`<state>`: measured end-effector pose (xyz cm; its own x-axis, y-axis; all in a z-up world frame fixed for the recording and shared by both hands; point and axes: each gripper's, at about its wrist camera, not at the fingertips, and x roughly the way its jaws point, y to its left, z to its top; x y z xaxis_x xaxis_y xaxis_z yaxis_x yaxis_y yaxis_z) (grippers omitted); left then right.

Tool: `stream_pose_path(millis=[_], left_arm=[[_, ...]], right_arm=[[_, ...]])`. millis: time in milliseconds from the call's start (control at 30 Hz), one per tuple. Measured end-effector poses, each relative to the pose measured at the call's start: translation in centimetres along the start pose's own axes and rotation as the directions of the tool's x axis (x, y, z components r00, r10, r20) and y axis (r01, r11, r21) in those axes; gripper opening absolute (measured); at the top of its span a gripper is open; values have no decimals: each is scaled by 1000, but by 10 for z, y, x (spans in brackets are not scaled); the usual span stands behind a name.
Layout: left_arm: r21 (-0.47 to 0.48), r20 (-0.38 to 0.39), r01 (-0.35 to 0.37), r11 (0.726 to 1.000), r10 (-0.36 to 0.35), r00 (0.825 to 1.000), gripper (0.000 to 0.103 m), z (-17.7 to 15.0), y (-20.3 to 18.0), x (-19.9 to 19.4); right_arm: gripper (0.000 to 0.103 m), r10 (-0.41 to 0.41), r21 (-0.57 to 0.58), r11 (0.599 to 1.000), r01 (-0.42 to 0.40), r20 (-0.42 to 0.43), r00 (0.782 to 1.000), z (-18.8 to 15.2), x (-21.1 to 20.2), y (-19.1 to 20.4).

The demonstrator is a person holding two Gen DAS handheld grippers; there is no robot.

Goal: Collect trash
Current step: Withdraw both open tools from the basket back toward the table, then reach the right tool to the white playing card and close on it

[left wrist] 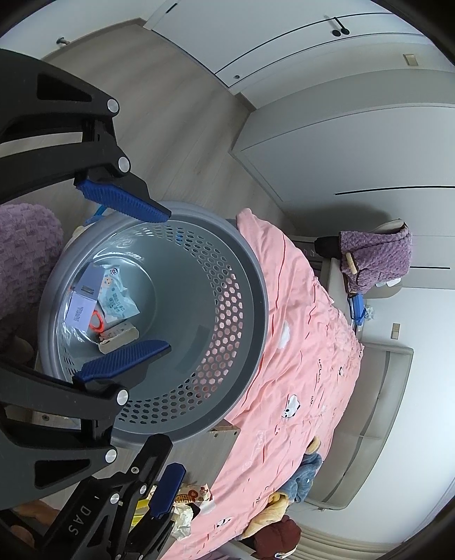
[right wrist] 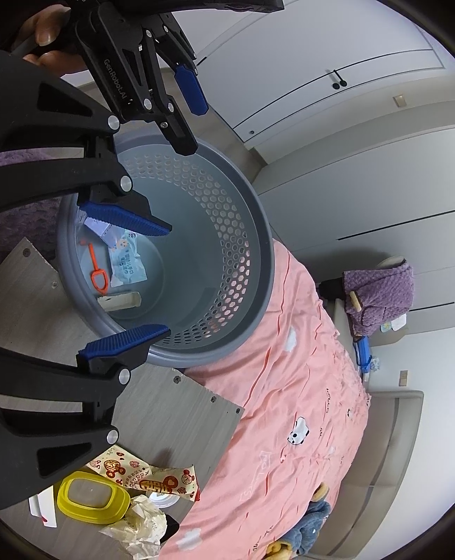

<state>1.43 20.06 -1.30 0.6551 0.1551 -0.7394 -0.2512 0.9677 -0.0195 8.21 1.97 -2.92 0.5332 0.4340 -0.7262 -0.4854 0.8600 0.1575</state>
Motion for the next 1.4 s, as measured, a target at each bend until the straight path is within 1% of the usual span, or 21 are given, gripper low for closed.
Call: stream_pose_path(millis=[167, 300, 433, 633, 800, 900, 967, 1200, 1400], left_arm=[[8, 2, 1, 1000, -1, 1000, 67, -3, -3, -5], [18, 5, 4, 1000, -4, 1000, 69, -5, -7, -9], [27, 10, 13, 1000, -13, 1000, 72, -6, -13, -14], [46, 17, 23, 999, -24, 1000, 72, -9, -22, -21], [64, 23, 34, 997, -35, 999, 75, -11, -32, -28], [73, 23, 41, 996, -43, 999, 75, -13, -39, -31], [82, 25, 46, 996, -48, 999, 76, -16, -44, -34], [116, 21, 83, 990, -86, 996, 77, -25, -67, -41], [153, 15, 122, 981, -126, 992, 77, -34, -91, -44]], right_arm=[[55, -2, 6, 1000, 2, 8, 1000, -3, -6, -2], [60, -6, 13, 1000, 5, 19, 1000, -6, -13, -5], [63, -10, 25, 1000, 9, 29, 1000, -10, -20, -11], [71, -19, 35, 999, 18, 41, 999, -16, -30, -17], [74, -30, 45, 999, 27, 53, 998, -26, -41, -23], [78, -40, 52, 998, 36, 62, 997, -32, -48, -26], [79, -47, 59, 997, 43, 67, 997, -38, -54, -30], [81, -94, 106, 991, 86, 76, 993, -61, -79, -50], [84, -157, 175, 974, 142, 77, 985, -86, -102, -78]])
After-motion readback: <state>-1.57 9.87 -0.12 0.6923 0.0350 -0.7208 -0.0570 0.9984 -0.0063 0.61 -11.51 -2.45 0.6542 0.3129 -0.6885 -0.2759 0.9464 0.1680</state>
